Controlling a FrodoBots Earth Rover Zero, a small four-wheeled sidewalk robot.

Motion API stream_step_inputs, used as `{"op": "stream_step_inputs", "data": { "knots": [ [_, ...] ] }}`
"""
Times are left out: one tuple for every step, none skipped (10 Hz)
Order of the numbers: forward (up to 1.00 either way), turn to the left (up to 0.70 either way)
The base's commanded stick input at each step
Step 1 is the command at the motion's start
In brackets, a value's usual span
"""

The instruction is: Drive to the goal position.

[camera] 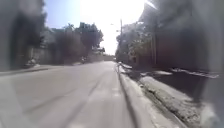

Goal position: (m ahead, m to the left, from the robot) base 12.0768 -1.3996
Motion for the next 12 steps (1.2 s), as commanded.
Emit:
{"op": "stream_step_inputs", "data": {
  "knots": [
    [1.0,0.0],
    [1.0,0.0],
    [1.0,-0.1],
    [1.0,-0.31],
    [1.0,-0.4],
    [1.0,-0.4],
    [1.0,-0.34],
    [1.0,0.0],
    [1.0,0.0],
    [1.0,0.0],
    [1.0,0.0],
    [1.0,0.0]
  ]
}}
